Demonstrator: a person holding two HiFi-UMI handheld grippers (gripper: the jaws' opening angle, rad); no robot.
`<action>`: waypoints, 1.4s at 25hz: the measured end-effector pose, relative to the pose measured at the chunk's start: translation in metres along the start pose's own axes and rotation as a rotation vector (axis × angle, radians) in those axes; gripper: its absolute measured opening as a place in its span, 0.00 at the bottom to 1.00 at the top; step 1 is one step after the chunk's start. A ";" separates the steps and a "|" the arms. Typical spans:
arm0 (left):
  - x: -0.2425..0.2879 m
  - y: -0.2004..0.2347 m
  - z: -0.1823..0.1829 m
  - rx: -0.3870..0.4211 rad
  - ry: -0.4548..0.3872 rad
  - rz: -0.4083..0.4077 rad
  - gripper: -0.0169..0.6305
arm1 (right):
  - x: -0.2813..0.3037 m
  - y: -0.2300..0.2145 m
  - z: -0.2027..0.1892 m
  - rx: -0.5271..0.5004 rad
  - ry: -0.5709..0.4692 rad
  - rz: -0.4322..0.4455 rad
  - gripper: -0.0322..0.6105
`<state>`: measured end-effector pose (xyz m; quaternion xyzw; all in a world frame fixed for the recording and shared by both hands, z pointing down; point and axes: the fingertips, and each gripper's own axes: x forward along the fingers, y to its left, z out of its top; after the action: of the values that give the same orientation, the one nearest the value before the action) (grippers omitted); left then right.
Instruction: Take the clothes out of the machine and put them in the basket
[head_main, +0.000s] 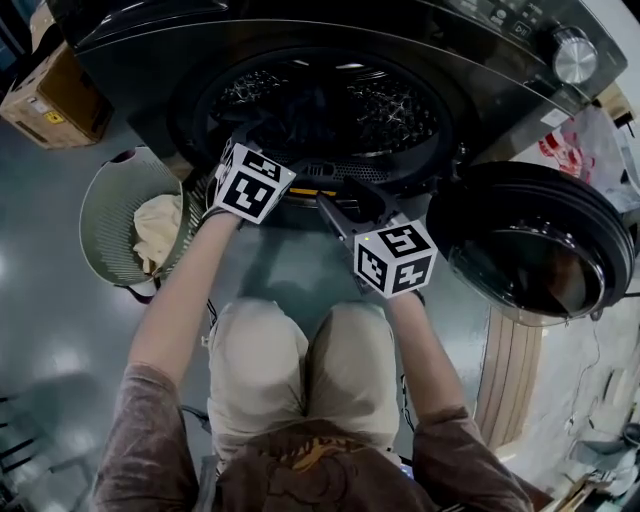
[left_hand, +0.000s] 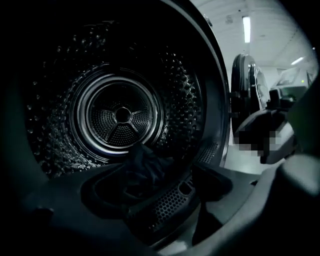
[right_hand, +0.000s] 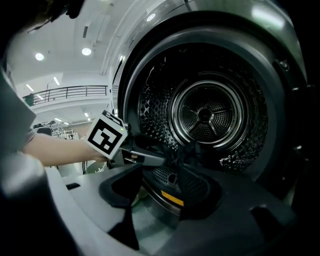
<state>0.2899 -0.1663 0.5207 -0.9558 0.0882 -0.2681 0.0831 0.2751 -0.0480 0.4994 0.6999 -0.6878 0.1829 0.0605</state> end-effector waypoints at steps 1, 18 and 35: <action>0.007 0.001 0.000 0.027 0.019 0.009 0.66 | 0.000 0.000 -0.001 0.001 0.003 0.000 0.41; 0.088 0.030 -0.031 0.085 0.418 0.003 0.72 | -0.012 -0.012 -0.004 0.064 -0.009 -0.033 0.41; 0.117 0.040 -0.062 0.037 0.516 -0.001 0.44 | -0.009 -0.017 -0.019 0.083 0.025 -0.054 0.40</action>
<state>0.3512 -0.2371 0.6228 -0.8541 0.1008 -0.5046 0.0753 0.2884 -0.0322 0.5162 0.7175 -0.6598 0.2185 0.0450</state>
